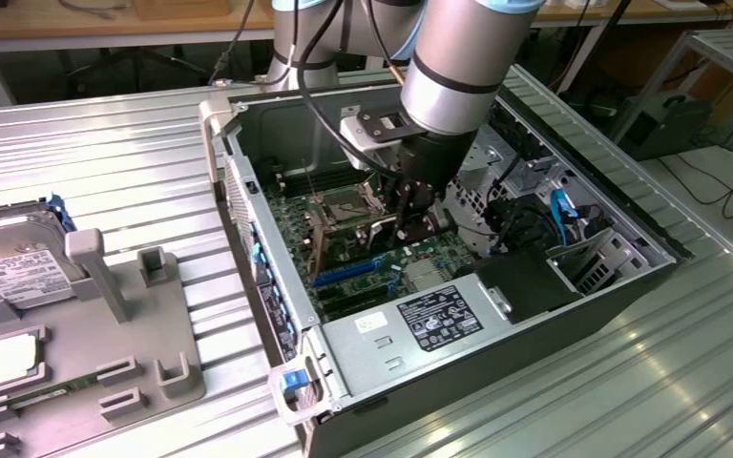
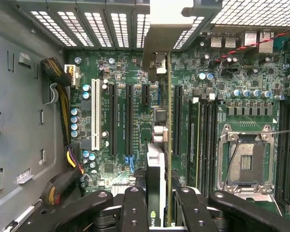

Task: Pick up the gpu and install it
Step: 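Insert the gpu into the slot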

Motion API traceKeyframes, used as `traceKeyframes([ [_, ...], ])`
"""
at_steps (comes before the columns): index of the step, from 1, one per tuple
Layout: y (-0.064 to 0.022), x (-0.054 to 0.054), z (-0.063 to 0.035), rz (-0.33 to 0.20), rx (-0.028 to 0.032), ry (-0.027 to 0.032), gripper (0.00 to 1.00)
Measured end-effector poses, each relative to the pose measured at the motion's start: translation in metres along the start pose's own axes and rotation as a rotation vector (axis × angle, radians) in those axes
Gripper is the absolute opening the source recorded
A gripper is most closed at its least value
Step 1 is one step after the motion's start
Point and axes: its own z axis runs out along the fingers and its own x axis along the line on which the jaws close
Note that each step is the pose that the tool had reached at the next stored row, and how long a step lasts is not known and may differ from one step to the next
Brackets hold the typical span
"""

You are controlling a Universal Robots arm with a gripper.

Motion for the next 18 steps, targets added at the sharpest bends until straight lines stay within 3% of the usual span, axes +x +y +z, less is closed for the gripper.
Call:
traceKeyframes([
  [18, -0.0002, 0.0004, 0.0085, 0.000, -0.0001, 0.0002, 0.28],
])
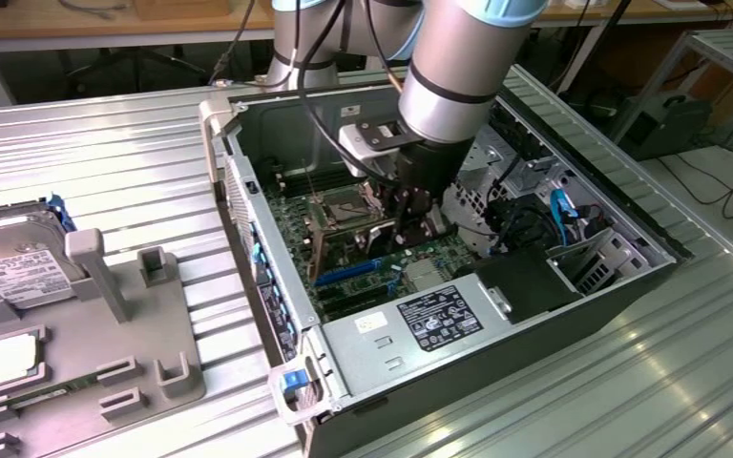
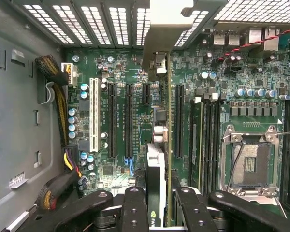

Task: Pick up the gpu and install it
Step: 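Insert the gpu into the slot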

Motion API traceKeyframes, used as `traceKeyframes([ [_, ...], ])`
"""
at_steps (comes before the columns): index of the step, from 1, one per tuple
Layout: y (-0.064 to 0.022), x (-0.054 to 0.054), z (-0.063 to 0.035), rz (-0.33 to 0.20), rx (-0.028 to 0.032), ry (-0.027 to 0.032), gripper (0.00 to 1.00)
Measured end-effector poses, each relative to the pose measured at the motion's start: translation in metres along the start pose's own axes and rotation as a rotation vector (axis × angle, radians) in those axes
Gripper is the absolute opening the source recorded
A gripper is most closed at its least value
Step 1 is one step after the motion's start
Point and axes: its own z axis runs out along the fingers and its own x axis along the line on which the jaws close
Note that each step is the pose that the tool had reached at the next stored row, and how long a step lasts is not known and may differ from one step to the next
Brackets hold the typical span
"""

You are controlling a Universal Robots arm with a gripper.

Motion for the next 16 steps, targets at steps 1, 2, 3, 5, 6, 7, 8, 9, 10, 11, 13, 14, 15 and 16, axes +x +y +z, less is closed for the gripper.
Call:
traceKeyframes([
  [1, 0.0000, 0.0000, 0.0003, 0.000, 0.0000, 0.0000, 0.28],
  [2, 0.0000, 0.0000, 0.0006, 0.000, 0.0001, -0.0002, 0.28],
  [3, 0.0000, 0.0000, 0.0011, 0.000, 0.0001, -0.0003, 0.28],
  [5, 0.0000, 0.0001, 0.0018, 0.000, 0.0000, 0.0000, 0.28],
  [6, -0.0001, 0.0001, 0.0019, 0.000, 0.0000, 0.0001, 0.28],
  [7, -0.0001, 0.0001, 0.0020, 0.000, 0.0001, -0.0002, 0.28],
  [8, -0.0001, 0.0001, 0.0020, 0.000, 0.0001, -0.0002, 0.28],
  [9, -0.0001, 0.0000, 0.0020, 0.000, 0.0001, -0.0002, 0.28],
  [10, -0.0001, 0.0001, 0.0020, 0.000, 0.0001, -0.0001, 0.28],
  [11, -0.0001, 0.0000, 0.0021, 0.000, 0.0002, 0.0003, 0.28],
  [13, -0.0001, 0.0000, 0.0021, 0.000, 0.0002, 0.0004, 0.28],
  [14, -0.0001, 0.0001, 0.0021, 0.000, 0.0001, 0.0005, 0.28],
  [15, -0.0001, 0.0001, 0.0021, 0.000, 0.0000, 0.0006, 0.28],
  [16, -0.0001, 0.0001, 0.0021, 0.000, 0.0000, 0.0009, 0.28],
])
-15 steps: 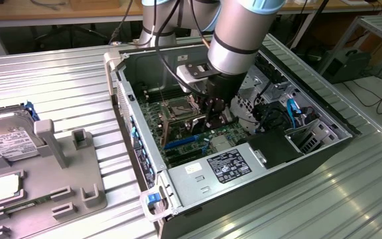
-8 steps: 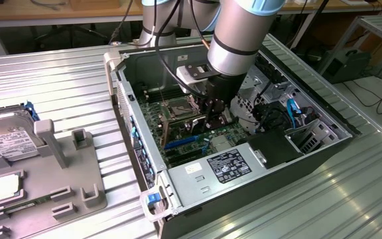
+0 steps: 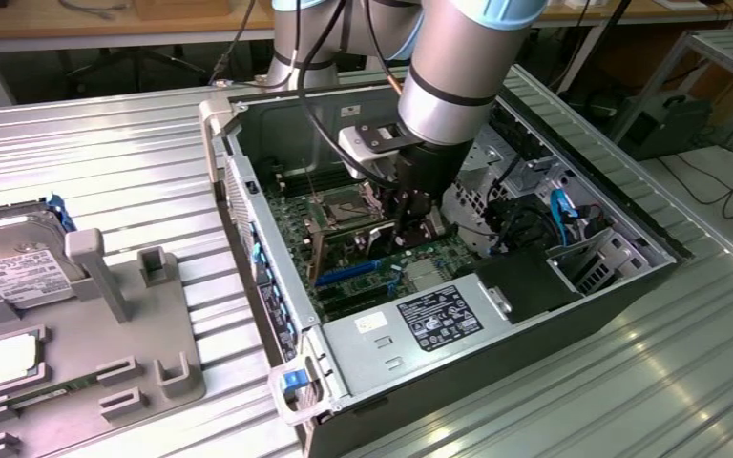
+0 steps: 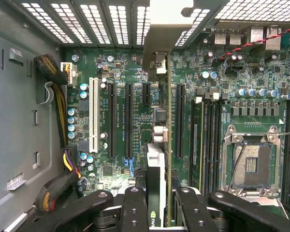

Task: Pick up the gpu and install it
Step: 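Insert the gpu into the slot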

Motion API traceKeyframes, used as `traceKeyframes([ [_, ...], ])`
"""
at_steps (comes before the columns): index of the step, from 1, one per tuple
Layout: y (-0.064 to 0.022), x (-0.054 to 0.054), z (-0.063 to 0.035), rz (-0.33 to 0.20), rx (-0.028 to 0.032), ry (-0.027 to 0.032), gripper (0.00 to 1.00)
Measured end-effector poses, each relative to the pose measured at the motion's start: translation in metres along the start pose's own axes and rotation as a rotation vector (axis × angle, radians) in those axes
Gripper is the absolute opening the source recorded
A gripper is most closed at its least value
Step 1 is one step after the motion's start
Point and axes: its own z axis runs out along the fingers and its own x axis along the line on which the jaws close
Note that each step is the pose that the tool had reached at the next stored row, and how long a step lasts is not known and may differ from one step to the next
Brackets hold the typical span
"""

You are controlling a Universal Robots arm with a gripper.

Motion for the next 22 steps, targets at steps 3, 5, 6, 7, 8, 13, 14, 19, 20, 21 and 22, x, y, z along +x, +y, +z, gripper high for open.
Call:
traceKeyframes([
  [3, 0.0000, 0.000, 0.0002, 0.000, 0.0001, 0.0013, 0.28],
  [5, 0.0000, 0.000, 0.0004, 0.000, 0.0001, 0.0031, 0.28],
  [6, 0.0001, 0.000, 0.0004, 0.000, 0.0001, 0.0051, 0.28],
  [7, 0.0002, 0.000, 0.0004, 0.000, 0.0000, 0.0059, 0.28],
  [8, 0.0002, 0.000, 0.0004, 0.000, 0.0000, 0.0060, 0.28],
  [13, 0.0002, 0.000, 0.0009, 0.000, 0.0001, 0.0057, 0.28],
  [14, 0.0002, 0.000, 0.0019, 0.000, 0.0001, 0.0053, 0.28],
  [19, 0.0089, -0.006, 0.0137, 0.058, 0.0021, 0.0055, 0.28],
  [20, 0.0111, -0.006, 0.0147, 0.029, 0.0004, 0.0063, 0.28],
  [21, 0.0125, -0.009, 0.0174, 0.027, -0.0001, 0.0063, 0.28],
  [22, 0.0197, -0.010, 0.0182, 0.033, -0.0006, 0.0065, 0.28],
])
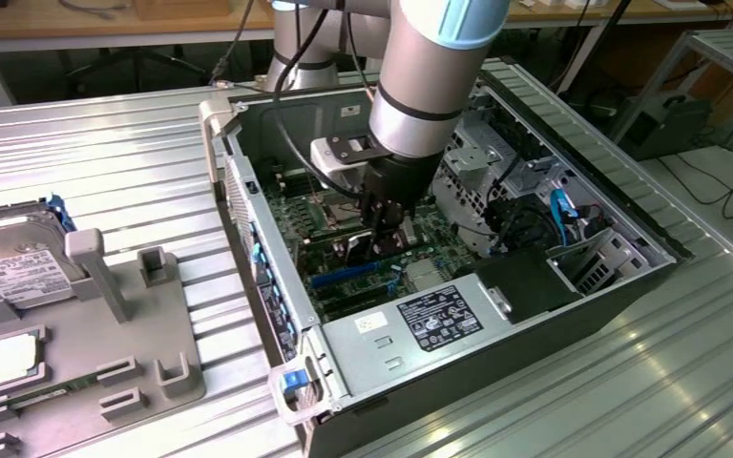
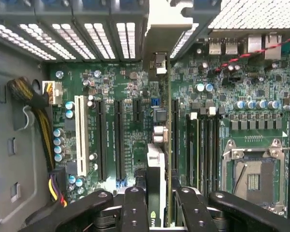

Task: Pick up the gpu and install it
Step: 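Insert the gpu into the slot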

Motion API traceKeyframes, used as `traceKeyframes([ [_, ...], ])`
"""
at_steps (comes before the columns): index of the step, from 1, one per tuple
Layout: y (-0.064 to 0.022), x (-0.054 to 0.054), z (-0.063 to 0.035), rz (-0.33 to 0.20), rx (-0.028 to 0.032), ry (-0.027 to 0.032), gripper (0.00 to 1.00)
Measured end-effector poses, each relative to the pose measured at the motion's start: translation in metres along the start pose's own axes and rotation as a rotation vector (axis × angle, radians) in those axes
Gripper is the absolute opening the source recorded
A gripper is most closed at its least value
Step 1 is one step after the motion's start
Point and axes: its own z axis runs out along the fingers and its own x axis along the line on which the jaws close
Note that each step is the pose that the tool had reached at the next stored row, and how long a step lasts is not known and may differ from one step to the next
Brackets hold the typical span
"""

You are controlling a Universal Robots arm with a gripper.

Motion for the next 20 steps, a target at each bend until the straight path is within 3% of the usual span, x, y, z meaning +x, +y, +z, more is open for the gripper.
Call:
traceKeyframes([
  [4, 0.0070, 0.0051, 0.0013, 0.000, -0.0030, 0.0000, 0.28],
  [5, 0.0073, 0.0052, 0.0017, 0.001, -0.0162, 0.0002, 0.28],
  [6, 0.0068, 0.0051, 0.0030, 0.000, -0.0184, 0.0000, 0.28],
  [20, 0.0094, 0.0016, 0.0070, 0.001, -0.0225, 0.0003, 0.28],
])
